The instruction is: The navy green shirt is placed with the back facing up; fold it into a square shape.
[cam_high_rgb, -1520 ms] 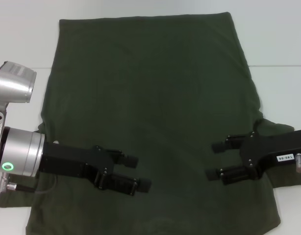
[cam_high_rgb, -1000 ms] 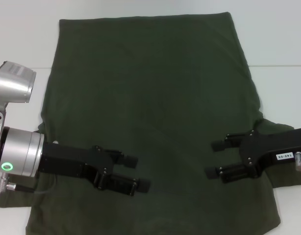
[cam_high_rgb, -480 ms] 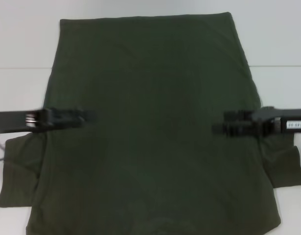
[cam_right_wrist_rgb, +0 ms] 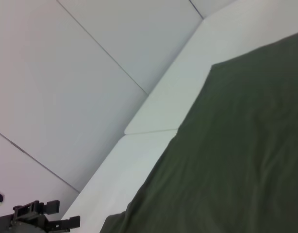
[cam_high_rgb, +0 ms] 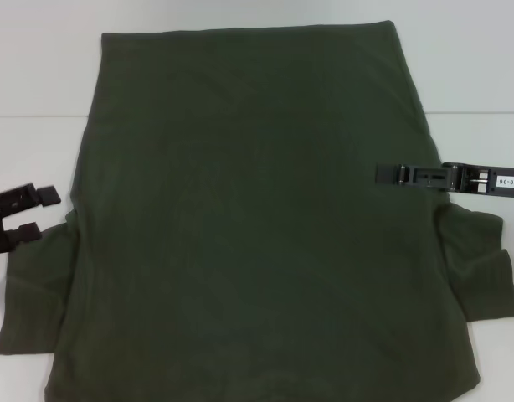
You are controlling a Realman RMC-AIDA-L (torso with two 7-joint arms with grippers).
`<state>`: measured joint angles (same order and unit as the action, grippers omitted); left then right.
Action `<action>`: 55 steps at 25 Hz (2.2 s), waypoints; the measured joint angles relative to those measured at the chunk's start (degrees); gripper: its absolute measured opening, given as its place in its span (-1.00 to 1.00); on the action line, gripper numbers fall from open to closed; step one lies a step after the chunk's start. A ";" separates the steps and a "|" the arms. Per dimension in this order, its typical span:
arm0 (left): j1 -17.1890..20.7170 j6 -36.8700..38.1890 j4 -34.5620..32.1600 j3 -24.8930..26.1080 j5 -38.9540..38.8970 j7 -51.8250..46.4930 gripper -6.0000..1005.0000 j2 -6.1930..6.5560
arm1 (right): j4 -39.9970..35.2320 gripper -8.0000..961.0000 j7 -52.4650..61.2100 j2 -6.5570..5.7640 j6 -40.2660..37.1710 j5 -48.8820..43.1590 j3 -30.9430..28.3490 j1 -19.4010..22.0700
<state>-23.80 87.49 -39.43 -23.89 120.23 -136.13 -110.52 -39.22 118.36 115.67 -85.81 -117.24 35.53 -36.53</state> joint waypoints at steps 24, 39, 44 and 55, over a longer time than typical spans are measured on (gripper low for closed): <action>5.12 -8.64 1.10 1.13 4.32 14.18 0.85 -1.72 | 1.41 0.78 0.26 -0.55 1.32 0.18 -0.22 -0.37; 5.14 -6.74 1.28 0.09 4.53 13.19 0.82 -2.15 | 1.43 0.76 0.30 -0.53 1.44 0.32 -1.31 -0.26; 5.13 -7.11 0.97 -0.04 4.53 12.14 0.42 -2.16 | 1.43 0.76 0.30 -0.60 1.50 0.35 -2.07 -0.14; 4.98 -7.65 0.63 -0.21 5.57 11.86 -0.46 -2.16 | 1.43 0.74 0.36 -0.62 1.50 0.35 -2.48 -0.16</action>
<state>-18.82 79.84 -38.79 -24.10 125.79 -124.27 -112.68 -37.79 118.71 115.04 -84.31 -116.89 33.04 -36.69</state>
